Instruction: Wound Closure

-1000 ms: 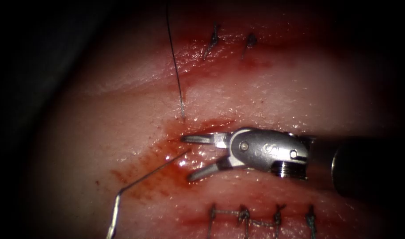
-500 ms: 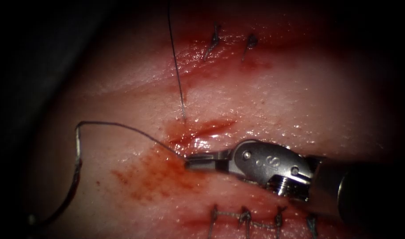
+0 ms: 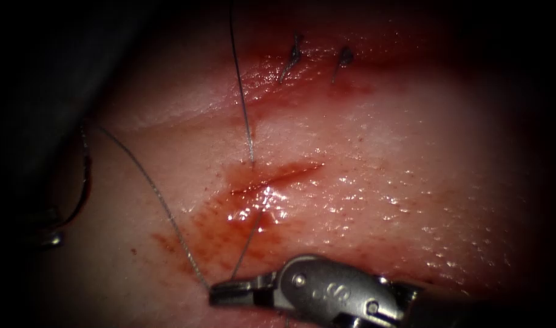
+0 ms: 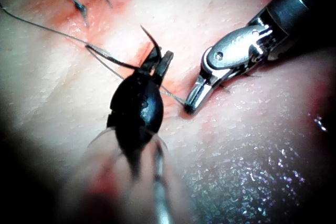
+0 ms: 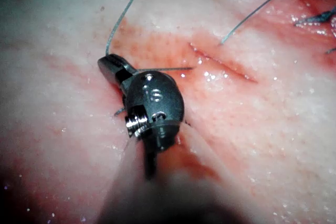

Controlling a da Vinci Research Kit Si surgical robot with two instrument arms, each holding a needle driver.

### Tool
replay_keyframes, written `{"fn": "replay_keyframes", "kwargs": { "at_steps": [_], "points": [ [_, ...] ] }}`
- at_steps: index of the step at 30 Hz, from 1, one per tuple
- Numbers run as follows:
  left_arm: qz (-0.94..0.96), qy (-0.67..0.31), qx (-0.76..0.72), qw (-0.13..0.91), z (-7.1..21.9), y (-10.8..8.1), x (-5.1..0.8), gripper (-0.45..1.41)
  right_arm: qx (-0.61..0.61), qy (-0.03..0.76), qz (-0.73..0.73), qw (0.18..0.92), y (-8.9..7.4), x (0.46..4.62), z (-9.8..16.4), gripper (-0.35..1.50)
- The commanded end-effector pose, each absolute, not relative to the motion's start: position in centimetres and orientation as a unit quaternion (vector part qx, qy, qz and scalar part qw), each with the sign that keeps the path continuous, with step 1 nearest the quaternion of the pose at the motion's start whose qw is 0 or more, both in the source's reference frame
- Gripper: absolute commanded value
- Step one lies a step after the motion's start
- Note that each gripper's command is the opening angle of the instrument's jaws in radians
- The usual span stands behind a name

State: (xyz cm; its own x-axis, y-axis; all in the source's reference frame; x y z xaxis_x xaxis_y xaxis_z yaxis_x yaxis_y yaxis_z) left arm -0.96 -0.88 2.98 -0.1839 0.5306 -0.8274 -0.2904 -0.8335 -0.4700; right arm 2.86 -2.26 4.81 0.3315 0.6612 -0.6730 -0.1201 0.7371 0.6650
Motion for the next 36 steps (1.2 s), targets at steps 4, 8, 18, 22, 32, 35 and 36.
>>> {"fn": "replay_keyframes", "kwargs": {
  "at_steps": [4,8,18,22,32,35,36],
  "points": [
    [0.771,-0.09,-0.567,0.274,3.02,-0.85,-0.89,-0.45,0.227,0.536,0.241,0.777,-2.17,2.94,4.91,0.61],
    [0.78,-0.071,-0.554,0.283,3.06,-0.79,-0.75,-0.45,0.182,0.543,0.209,0.793,-2.02,2.8,4.98,1.33],
    [0.793,-0.042,-0.527,0.301,3.24,-0.71,-0.69,-0.45,0.086,0.519,0.214,0.823,-1.69,2.46,4.96,1.23],
    [0.795,-0.039,-0.525,0.3,3.24,-0.71,-0.7,-0.45,0.078,0.51,0.226,0.826,-1.66,2.44,5.17,1.18],
    [0.797,-0.034,-0.523,0.3,3.24,-0.73,-0.74,-0.45,0.086,0.492,0.23,0.835,-1.7,2.71,5.63,0.89],
    [0.796,-0.035,-0.525,0.299,3.24,-0.73,-0.75,-0.45,0.086,0.487,0.229,0.838,-1.69,2.74,5.68,0.49],
    [0.796,-0.035,-0.525,0.299,3.24,-0.73,-0.75,-0.45,0.091,0.488,0.229,0.838,-1.7,2.73,5.68,-0.03]
  ]
}}
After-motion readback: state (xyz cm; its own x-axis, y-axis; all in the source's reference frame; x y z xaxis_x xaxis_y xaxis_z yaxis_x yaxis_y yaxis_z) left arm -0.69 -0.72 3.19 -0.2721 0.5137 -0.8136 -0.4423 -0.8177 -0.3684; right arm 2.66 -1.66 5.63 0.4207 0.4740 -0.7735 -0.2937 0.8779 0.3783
